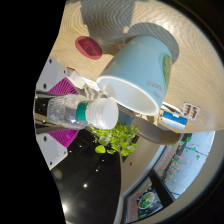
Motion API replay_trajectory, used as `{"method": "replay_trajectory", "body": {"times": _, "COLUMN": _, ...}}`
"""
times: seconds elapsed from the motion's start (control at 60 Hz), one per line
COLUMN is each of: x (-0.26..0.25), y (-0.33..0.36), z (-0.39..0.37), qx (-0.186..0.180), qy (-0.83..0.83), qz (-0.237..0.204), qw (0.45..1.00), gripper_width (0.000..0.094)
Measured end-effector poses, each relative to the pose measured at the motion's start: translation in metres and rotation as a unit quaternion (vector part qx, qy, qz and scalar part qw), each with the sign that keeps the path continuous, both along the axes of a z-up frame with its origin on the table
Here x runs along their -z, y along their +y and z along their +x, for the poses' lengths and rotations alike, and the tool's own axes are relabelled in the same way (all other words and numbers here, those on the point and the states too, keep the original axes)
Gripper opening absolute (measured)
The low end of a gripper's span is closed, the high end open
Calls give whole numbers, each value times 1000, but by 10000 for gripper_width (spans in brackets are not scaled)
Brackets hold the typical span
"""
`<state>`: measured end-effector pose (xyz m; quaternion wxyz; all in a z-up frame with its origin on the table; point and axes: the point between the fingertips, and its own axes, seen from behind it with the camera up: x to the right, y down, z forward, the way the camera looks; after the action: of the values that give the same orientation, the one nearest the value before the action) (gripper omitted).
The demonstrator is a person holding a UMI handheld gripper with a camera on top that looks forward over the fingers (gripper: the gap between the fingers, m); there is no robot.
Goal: Pour water
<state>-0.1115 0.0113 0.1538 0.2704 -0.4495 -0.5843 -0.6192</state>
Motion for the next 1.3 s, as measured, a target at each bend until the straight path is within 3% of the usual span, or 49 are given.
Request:
{"method": "replay_trajectory", "body": {"times": 0.15, "x": -1, "y": 1, "z": -3, "qx": -12, "qy": -2, "qz": -9, "qw": 1000, "gripper_width": 411}}
{"method": "replay_trajectory", "body": {"times": 0.333, "x": -21, "y": -10, "z": -6, "qx": 3, "qy": 210, "qz": -3, "qw": 978, "gripper_width": 411}}
{"method": "replay_trajectory", "body": {"times": 0.517, "x": -31, "y": -25, "z": 8, "qx": 58, "qy": 525, "qz": -10, "qw": 849, "gripper_width": 419}}
{"method": "replay_trajectory", "body": {"times": 0.683, "x": 11, "y": -25, "z": 25, "qx": 121, "qy": 701, "qz": -27, "qw": 702, "gripper_width": 417}}
{"method": "replay_trajectory", "body": {"times": 0.817, "x": 59, "y": -24, "z": 31, "qx": 156, "qy": 768, "qz": -53, "qw": 619, "gripper_width": 417}}
{"method": "replay_trajectory", "body": {"times": 1.067, "x": 120, "y": -24, "z": 40, "qx": 171, "qy": 802, "qz": -59, "qw": 569, "gripper_width": 428}}
{"method": "replay_trajectory", "body": {"times": 1.133, "x": 116, "y": -22, "z": 41, "qx": 157, "qy": 813, "qz": -48, "qw": 558, "gripper_width": 429}}
{"method": "replay_trajectory", "body": {"times": 1.3, "x": 117, "y": -25, "z": 43, "qx": 168, "qy": 828, "qz": -44, "qw": 534, "gripper_width": 508}}
